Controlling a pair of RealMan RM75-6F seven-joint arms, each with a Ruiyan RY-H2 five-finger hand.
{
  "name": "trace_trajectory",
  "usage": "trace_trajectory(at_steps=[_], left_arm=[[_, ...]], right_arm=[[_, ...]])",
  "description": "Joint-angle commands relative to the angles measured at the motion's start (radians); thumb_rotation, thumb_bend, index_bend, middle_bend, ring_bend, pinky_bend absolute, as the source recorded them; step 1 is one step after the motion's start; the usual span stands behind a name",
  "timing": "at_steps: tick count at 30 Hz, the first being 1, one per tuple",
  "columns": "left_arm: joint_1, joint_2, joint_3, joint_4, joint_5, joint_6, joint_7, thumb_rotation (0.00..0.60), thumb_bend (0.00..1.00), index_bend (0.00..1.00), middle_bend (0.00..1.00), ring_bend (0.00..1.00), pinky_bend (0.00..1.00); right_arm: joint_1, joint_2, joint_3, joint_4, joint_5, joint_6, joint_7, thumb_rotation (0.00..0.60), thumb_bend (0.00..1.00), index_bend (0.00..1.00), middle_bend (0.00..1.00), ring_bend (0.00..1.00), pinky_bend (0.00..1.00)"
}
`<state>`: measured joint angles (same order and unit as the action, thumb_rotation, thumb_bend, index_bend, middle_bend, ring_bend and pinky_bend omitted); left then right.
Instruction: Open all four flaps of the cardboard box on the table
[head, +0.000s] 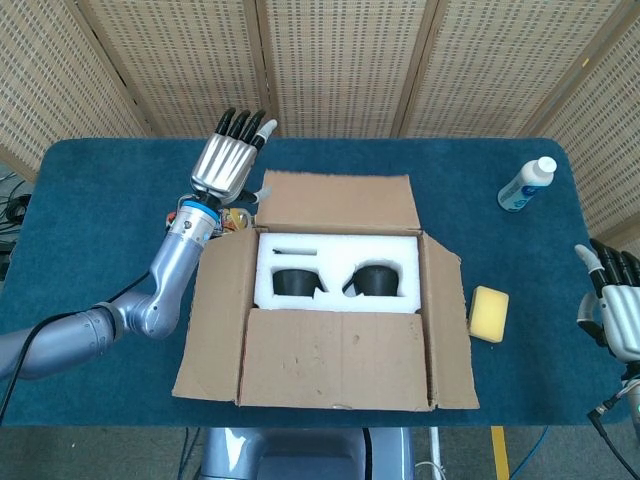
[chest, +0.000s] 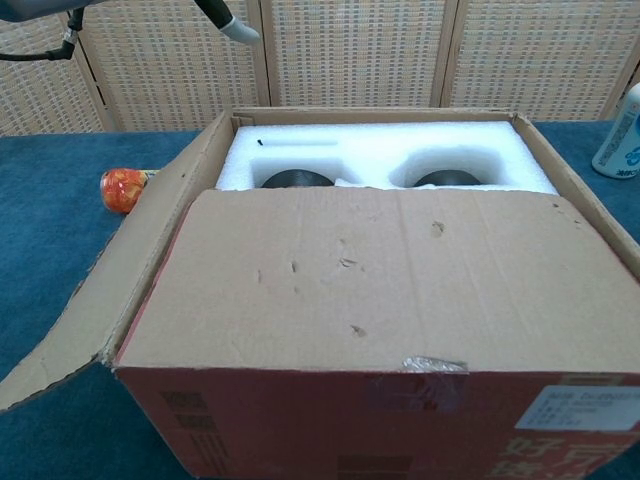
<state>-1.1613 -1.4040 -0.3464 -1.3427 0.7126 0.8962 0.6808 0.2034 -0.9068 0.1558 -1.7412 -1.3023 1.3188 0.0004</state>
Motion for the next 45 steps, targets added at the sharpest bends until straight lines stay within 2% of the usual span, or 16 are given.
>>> trace_trajectory(at_steps=[1,5,11,13,18,20,24,32,38,45], left_arm=[[0.021,0.03,-0.026,-0.054,-0.031,-0.044,-0.092,0.397,0.22,0.0,0.0,0.0,0.0],[0.05,0.097,-0.044,-0.143,-0.056,-0.106,-0.177,0.397,0.19,0.07,0.0,0.0,0.0],[0.094,0.201,-0.029,-0.283,-0.024,-0.177,-0.272,0.37,0.16,0.12,0.0,0.0,0.0],[0.105,0.231,-0.025,-0.325,-0.02,-0.205,-0.307,0.339,0.16,0.13,0.0,0.0,0.0],[0.121,0.301,-0.019,-0.412,-0.01,-0.276,-0.386,0.186,0.16,0.18,0.0,0.0,0.0],[0.127,0.315,-0.016,-0.433,0.011,-0.282,-0.408,0.158,0.16,0.2,0.0,0.0,0.0],[0.142,0.333,-0.011,-0.48,0.046,-0.305,-0.47,0.133,0.14,0.26,0.0,0.0,0.0],[0.17,0.362,-0.005,-0.548,0.142,-0.359,-0.573,0.098,0.08,0.28,0.0,0.0,0.0],[0.19,0.379,0.027,-0.591,0.224,-0.375,-0.592,0.094,0.07,0.31,0.0,0.0,0.0],[0.234,0.392,0.085,-0.631,0.336,-0.329,-0.571,0.095,0.07,0.31,0.0,0.0,0.0]], right_arm=[[0.001,-0.001,0.0,-0.001,-0.001,-0.002,-0.001,0.6,0.85,0.06,0.03,0.0,0.0],[0.006,-0.003,0.0,-0.003,-0.004,-0.007,-0.005,0.6,0.85,0.06,0.03,0.0,0.0],[0.01,-0.007,0.001,-0.008,-0.007,-0.009,-0.012,0.6,0.85,0.06,0.03,0.0,0.0],[0.009,-0.006,0.0,-0.011,-0.01,-0.007,-0.013,0.6,0.85,0.06,0.03,0.0,0.0],[0.004,-0.004,-0.002,-0.019,-0.013,0.002,-0.016,0.6,0.85,0.06,0.03,0.0,0.0],[0.001,-0.003,-0.003,-0.021,-0.015,0.007,-0.016,0.6,0.85,0.06,0.03,0.0,0.0],[-0.002,-0.001,-0.004,-0.024,-0.017,0.012,-0.016,0.6,0.85,0.06,0.03,0.0,0.0],[-0.006,0.0,-0.005,-0.025,-0.022,0.016,-0.008,0.6,0.85,0.06,0.03,0.0,0.0],[-0.011,0.001,-0.007,-0.022,-0.025,0.021,0.001,0.6,0.85,0.06,0.03,0.0,0.0],[-0.017,0.003,-0.009,-0.018,-0.027,0.026,0.013,0.6,0.85,0.06,0.03,0.0,0.0]])
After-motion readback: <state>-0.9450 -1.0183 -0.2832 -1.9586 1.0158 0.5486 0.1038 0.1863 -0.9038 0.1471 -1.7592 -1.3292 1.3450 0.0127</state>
